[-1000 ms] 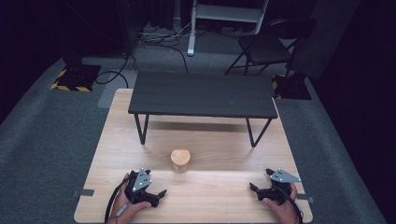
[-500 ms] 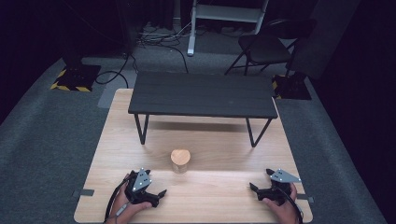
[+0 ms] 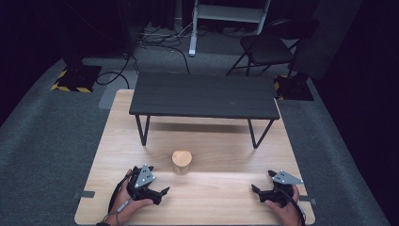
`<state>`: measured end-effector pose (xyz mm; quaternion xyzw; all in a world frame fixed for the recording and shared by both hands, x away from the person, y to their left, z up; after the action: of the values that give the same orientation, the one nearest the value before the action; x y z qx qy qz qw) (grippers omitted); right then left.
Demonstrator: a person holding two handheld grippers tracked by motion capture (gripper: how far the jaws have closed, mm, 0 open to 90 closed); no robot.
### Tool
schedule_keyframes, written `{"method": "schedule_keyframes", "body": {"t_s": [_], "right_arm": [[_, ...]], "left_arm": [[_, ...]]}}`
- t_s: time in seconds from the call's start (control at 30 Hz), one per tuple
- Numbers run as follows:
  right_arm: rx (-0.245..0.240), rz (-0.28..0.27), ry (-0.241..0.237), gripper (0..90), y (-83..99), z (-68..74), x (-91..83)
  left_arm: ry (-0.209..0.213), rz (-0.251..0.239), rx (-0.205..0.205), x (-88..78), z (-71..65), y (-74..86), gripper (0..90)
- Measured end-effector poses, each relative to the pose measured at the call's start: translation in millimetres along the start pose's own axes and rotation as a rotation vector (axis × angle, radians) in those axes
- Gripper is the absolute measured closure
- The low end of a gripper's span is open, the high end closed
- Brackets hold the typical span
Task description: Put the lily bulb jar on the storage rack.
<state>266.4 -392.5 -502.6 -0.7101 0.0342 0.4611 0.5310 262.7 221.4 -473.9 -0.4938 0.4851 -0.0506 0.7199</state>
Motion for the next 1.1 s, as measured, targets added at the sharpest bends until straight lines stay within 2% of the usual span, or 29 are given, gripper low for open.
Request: {"method": "schedule_keyframes", "body": {"t_s": [0.07, 0.13, 0.2, 0.3, 0.43, 0.53, 0.73, 0.83, 0.93, 1.0, 1.1], "right_arm": [[0.0, 0.0, 0.0, 0.0, 0.0, -0.1, 0.0], [0.0, 0.0, 0.0, 0.0, 0.0, 0.0, 0.0], [0.0, 0.0, 0.0, 0.0, 0.0, 0.0, 0.0], [-0.001, 0.0, 0.001, 0.0, 0.4, 0.1, -0.3], [-0.001, 0.0, 0.001, 0.0, 0.4, 0.0, -0.3], [-0.001, 0.0, 0.001, 0.0, 0.4, 0.0, -0.3], [-0.001, 0.0, 0.001, 0.0, 0.4, 0.0, -0.3], [-0.001, 0.0, 0.0, 0.0, 0.4, 0.0, -0.4], [0.0, 0.0, 0.0, 0.0, 0.4, -0.1, -0.4], [0.0, -0.001, 0.0, 0.0, 0.4, -0.2, -0.3], [0.0, 0.0, 0.0, 0.0, 0.4, -0.2, -0.4]], "left_arm": [[-0.008, -0.005, 0.016, 1.6, -0.1, -12.5, 0.7], [0.016, -0.019, -0.005, 5.7, 4.5, -22.9, 0.6], [0.021, -0.003, -0.019, 11.6, 6.2, -35.1, 0.7], [0.026, 0.034, 0.014, 20.2, 7.3, -51.9, 0.9], [0.036, 0.062, 0.033, 29.9, 7.4, -67.5, 0.9], [0.021, 0.08, 0.05, 37.9, 5.6, -76.7, 1.0], [0.019, 0.104, 0.045, 54.8, 7.7, -90.2, 2.9], [0.032, 0.104, 0.044, 59.8, 10.8, -95.3, 8.5], [0.069, 0.096, 0.029, 64.3, 16.4, -96.8, 15.5], [0.066, 0.113, 0.044, 68.2, 15.8, -98.2, 19.8], [0.076, 0.111, 0.042, 70.4, 16.8, -97.4, 23.9]]}}
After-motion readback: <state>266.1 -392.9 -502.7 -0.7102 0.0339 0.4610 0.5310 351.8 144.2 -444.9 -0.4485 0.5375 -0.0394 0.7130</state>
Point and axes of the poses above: each handheld gripper's, and its own axes: x roughly forward along the jaws, y roughly out of its underside, z roughly to its left, the point moved 4 cm from there along x, roughly forward along the jaws, and after that the axes turned 9 degrees about z, right-handed, at the moved point
